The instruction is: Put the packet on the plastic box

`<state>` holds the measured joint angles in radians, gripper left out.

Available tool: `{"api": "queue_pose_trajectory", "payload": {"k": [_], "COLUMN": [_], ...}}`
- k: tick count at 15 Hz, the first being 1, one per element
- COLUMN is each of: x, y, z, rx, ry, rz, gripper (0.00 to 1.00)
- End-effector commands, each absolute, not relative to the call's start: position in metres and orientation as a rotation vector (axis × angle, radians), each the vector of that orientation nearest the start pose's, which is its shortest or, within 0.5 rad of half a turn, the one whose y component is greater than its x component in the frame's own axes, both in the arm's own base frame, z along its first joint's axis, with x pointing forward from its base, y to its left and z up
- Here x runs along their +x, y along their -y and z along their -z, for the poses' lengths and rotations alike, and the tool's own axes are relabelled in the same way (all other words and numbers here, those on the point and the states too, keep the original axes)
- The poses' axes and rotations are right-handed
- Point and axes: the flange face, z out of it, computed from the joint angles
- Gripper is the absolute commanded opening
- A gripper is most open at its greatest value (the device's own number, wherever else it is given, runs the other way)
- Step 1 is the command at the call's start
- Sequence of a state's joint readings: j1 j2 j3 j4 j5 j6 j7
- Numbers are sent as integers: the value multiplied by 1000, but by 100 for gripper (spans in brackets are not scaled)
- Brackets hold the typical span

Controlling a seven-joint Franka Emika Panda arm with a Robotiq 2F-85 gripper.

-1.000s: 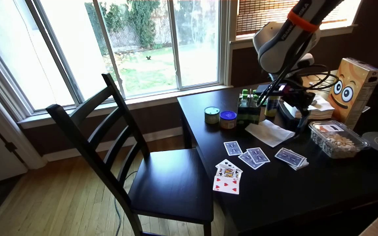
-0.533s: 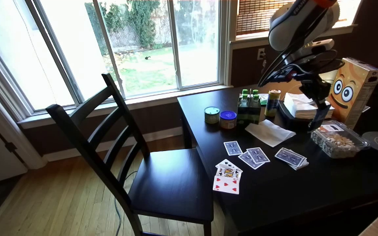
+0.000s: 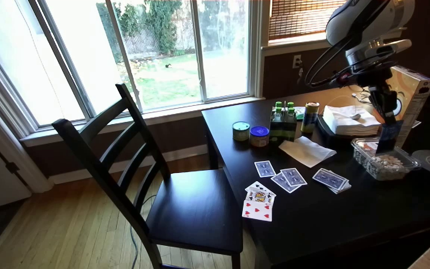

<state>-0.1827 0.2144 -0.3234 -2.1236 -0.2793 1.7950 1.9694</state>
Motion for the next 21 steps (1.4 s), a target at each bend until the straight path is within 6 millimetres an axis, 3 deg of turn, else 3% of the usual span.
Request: {"api": "queue_pose_trajectory", "payload": {"k": [1,8,21], "x": [430,431,466], "y": [294,338,378], "z": [-281,-237,-181], "rx": [829,778,891], "ry": [2385,2390,2459], "rz": [318,373,14], "gripper": [0,0,0]}}
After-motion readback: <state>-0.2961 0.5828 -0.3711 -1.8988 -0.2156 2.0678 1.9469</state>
